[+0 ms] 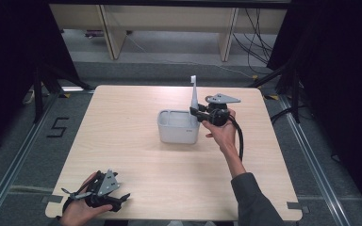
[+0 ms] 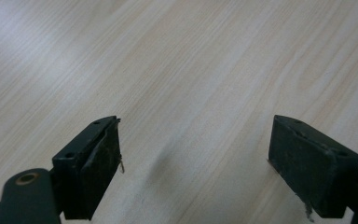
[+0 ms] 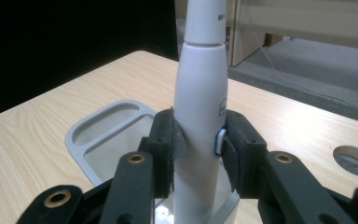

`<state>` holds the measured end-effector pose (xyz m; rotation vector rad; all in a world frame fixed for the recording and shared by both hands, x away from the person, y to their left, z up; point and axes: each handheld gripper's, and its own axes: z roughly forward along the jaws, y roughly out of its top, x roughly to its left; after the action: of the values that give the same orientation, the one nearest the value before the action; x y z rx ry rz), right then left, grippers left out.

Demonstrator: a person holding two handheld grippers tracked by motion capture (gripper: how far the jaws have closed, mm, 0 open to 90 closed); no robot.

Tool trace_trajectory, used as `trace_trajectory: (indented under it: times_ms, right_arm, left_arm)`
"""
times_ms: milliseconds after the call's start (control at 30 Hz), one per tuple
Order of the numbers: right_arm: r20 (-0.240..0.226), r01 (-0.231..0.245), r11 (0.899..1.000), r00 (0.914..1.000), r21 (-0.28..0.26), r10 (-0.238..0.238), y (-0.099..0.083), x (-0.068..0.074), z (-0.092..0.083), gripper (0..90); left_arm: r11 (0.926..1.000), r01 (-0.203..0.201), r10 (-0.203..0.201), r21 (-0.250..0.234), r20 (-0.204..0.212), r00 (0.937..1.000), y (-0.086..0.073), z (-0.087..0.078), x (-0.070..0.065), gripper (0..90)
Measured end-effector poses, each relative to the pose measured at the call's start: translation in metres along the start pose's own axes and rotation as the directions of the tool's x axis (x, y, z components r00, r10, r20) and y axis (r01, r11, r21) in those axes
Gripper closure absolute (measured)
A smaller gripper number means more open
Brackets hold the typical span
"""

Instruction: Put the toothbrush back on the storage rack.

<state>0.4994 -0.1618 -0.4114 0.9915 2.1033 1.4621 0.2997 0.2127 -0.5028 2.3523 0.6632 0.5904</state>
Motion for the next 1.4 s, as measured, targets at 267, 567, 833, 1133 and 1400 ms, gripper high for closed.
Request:
trace_trajectory:
  times_ms: [267, 567, 833, 1133, 1400]
  right_arm:
    - [0.018, 0.008, 1.000, 0.9998, 0.008, -0.008, -0.006, -0.001, 0.002, 66.4]
    - [0.006, -0.016, 0.999, 0.9999, 0.047, 0.016, -0.013, 0.000, 0.005, 66.4]
    - [0.018, -0.001, 0.998, 0.9998, 0.064, 0.000, -0.016, -0.001, 0.006, 66.5]
    - [0.020, -0.013, 0.998, 0.9997, 0.056, 0.012, -0.015, 0.001, 0.006, 67.1]
    - [0.011, -0.041, 0.999, 0.9991, 0.024, 0.040, -0.014, 0.001, -0.001, 42.4]
  left_arm:
    - [1.0000, 0.001, -0.001, 0.000, 0.001, 1.0000, 0.000, 0.000, 0.000, 16.3]
    - [1.0000, 0.002, -0.002, -0.001, 0.003, 1.0000, 0.000, 0.000, 0.000, 16.3]
    - [1.0000, -0.001, 0.001, 0.000, 0.003, 1.0000, 0.000, 0.000, 0.000, 16.3]
    - [1.0000, -0.001, 0.001, 0.002, 0.003, 1.0000, 0.000, 0.001, 0.000, 16.3]
    - [1.0000, -0.001, 0.001, 0.002, 0.004, 1.0000, 0.000, 0.001, 0.000, 16.3]
